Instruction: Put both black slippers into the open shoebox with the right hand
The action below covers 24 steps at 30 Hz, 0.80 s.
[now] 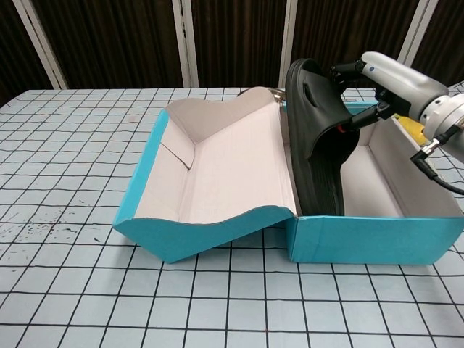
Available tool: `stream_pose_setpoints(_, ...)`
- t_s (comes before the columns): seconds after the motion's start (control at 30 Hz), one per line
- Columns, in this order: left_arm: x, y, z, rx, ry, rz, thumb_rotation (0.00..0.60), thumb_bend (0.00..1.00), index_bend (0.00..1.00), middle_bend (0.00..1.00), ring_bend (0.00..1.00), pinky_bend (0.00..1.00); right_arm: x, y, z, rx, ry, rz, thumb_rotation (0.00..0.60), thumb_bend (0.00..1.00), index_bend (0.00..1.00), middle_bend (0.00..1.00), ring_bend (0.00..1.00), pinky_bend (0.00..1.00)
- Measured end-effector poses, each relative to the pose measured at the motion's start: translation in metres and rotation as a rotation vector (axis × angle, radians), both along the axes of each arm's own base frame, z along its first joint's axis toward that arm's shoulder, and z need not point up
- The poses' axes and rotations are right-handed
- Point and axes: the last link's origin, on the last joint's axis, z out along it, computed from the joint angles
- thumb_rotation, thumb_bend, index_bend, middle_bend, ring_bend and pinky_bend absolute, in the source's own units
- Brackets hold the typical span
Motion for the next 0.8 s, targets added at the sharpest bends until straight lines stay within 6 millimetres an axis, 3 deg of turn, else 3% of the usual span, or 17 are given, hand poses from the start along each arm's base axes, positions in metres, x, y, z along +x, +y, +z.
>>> stream_pose_setpoints(0.8, 0.0, 0.002, -0.003, -0.009, 0.007, 0.008, 0.6, 0.33, 0.0, 0.0, 0.0, 0.07, -0.016, -0.006, -0.016, 0.094, 0.134, -0.045, 0.6, 0.53, 0.69, 0.64, 0.31, 0.0)
